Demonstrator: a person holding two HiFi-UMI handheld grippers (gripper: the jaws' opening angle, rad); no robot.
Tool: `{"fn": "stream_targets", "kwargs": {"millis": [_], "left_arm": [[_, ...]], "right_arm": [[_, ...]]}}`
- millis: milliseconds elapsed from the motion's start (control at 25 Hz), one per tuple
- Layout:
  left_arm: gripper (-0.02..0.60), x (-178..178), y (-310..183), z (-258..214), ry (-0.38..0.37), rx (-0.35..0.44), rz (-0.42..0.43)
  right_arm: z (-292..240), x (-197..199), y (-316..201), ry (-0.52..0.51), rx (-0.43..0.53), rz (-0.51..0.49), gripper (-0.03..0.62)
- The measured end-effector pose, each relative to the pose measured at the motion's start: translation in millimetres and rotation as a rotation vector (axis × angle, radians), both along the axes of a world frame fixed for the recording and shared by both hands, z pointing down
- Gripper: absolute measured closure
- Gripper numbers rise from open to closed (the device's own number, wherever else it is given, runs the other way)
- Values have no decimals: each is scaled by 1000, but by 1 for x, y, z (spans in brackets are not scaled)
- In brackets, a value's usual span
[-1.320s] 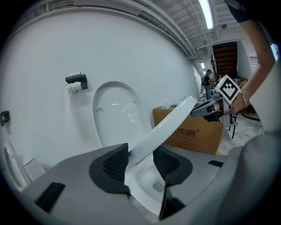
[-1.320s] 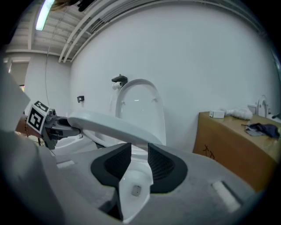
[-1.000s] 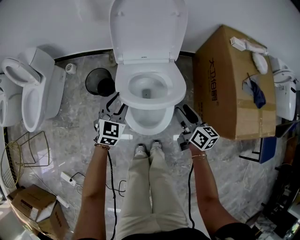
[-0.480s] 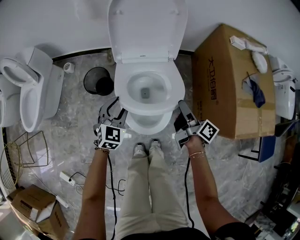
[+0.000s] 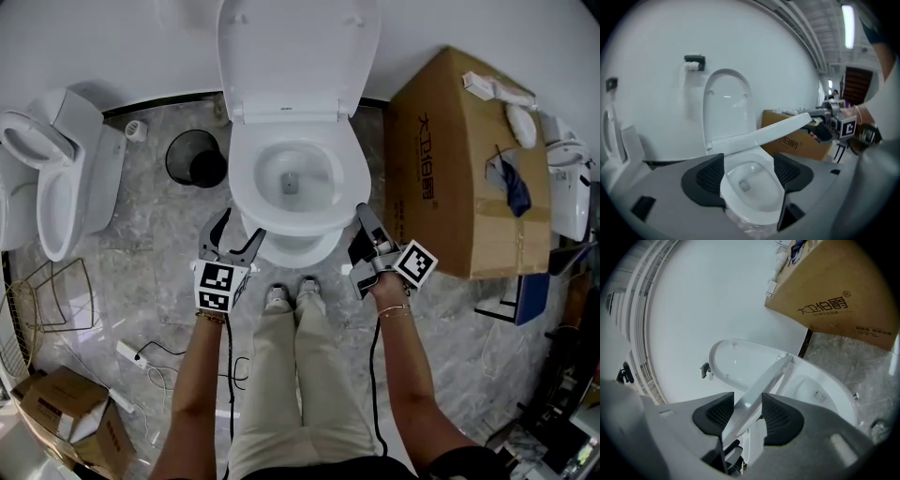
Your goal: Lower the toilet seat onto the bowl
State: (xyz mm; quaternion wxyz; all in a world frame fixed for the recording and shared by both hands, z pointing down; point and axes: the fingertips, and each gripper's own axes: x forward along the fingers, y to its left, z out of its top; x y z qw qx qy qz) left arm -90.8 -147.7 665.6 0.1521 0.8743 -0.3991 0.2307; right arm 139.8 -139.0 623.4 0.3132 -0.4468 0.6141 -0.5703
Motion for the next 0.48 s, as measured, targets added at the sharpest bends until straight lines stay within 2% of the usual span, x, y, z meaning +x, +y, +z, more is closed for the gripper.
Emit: {"fn": "stream_targets", "kwargs": {"millis": [80, 160, 440, 480], "left_arm": [[257, -13, 10, 6, 123, -108, -75], [253, -19, 15, 4, 294, -209, -147], [253, -19, 5, -13, 1121, -575, -451], [253, -16, 3, -15, 1217, -620, -479]], "right_arm": [[1, 0, 1, 2, 1, -3, 407], [3, 0, 3, 3, 0, -5, 407], [12, -1, 9, 17, -10, -6, 407], [13, -1, 10, 19, -11, -7, 407]]}}
